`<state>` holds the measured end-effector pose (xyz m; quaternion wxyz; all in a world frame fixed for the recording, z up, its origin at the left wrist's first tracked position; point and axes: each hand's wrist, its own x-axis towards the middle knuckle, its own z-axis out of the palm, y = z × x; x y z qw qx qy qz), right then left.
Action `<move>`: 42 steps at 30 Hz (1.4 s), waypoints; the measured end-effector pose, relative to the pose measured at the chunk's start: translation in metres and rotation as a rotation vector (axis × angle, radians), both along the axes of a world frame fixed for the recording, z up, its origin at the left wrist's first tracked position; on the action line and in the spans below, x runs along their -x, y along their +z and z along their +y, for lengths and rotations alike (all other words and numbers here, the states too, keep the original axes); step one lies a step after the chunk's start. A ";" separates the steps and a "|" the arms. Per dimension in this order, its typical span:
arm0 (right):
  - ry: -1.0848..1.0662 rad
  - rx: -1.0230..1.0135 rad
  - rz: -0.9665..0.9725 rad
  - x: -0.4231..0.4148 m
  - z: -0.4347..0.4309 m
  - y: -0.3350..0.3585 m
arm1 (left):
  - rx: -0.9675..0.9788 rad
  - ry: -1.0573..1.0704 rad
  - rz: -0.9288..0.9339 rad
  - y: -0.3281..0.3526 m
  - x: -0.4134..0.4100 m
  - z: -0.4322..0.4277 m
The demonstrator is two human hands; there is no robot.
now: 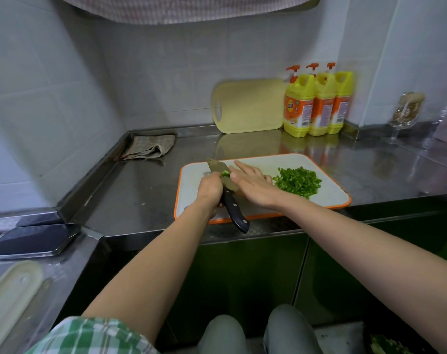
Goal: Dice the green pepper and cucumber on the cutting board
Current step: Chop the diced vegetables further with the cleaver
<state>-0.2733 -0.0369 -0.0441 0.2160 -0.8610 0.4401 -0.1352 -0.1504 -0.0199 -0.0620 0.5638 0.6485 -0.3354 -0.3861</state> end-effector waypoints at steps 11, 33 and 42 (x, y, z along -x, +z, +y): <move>-0.060 -0.012 0.082 -0.010 -0.012 -0.002 | 0.001 0.019 -0.006 -0.003 -0.011 0.006; -0.144 -0.194 -0.410 0.037 -0.001 0.039 | 0.155 -0.151 -0.123 0.032 0.031 -0.012; -0.300 -0.461 -0.918 0.055 -0.030 0.018 | 0.049 -0.226 -1.247 -0.011 0.008 -0.032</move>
